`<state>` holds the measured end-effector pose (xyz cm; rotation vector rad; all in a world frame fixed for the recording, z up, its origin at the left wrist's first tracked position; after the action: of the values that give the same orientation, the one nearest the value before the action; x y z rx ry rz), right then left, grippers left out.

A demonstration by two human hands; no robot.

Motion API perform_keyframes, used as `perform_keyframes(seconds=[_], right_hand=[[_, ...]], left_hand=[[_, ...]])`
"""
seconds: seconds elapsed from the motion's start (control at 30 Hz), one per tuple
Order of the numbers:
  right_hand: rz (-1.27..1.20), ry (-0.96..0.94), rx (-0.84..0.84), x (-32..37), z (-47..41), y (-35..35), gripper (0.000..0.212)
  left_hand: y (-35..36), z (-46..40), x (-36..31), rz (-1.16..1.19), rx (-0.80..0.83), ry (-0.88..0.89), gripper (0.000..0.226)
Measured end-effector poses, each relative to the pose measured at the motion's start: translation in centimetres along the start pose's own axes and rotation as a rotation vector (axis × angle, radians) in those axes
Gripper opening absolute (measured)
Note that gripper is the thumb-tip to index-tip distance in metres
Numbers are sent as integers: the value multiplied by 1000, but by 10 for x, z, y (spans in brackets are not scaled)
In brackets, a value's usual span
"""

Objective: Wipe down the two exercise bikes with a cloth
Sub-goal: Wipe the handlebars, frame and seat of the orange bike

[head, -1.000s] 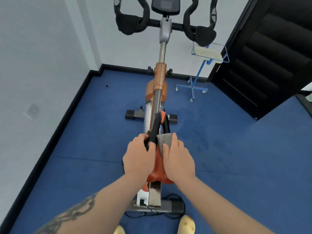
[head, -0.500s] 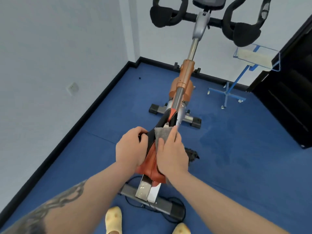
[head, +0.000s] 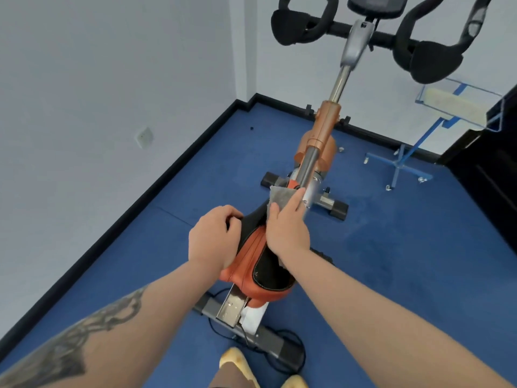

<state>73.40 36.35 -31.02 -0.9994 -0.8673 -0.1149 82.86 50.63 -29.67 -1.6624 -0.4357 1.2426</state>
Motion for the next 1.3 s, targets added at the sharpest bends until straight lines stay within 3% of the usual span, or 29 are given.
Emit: perform_keyframes(seconds=[0.2,0.4,0.43,0.53,0.57,0.77,0.87,0.93,1.0,1.1,1.17,1.23,1.3], right_hand=[[345,-264,79,-13,71,21,72],[-96,45,43,2,-5,-7,68],[-46,61,31,0,2,-5,69],[289,-135,-11,2,48,12,73],[293,-184,16,1,53,19,74],[128,-317,-64,23,16,0,59],[-114,-253,-78,10,20,-8,54],[-146,-274,-47,11,26,-7,60],[-5,-356,18,16,33,2,59],[257,-704,84,35,62,18,55],[299,-882,224,41,66,26,53],[364,-970,290,44,39,22,52],[461,-922,219,42,-12,5,49]], left_hand=[[1,0,2,31,1,-3,23],[1,1,0,34,36,-1,23],[2,2,1,43,43,-4,23],[2,0,4,73,32,-13,21],[3,-1,3,77,27,-9,21],[1,1,2,81,29,-9,24],[1,6,3,103,14,-35,25],[-2,9,6,133,-16,-70,25],[-5,9,7,152,-41,-98,25],[-8,10,7,148,-63,-139,24],[-9,13,8,122,-80,-185,23],[-9,19,12,114,-106,-271,27],[-9,31,13,130,-150,-376,32]])
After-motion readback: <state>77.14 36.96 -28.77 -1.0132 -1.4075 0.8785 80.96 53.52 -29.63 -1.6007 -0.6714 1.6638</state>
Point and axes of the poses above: each hand's wrist, its own z-axis away from the middle knuckle, its own y-axis out of the palm, x = y × z, the point moved 9 cm from there along -z, towards the middle knuckle, and after that the axes turned 7 degrees about -z, right-handed, at the moved point
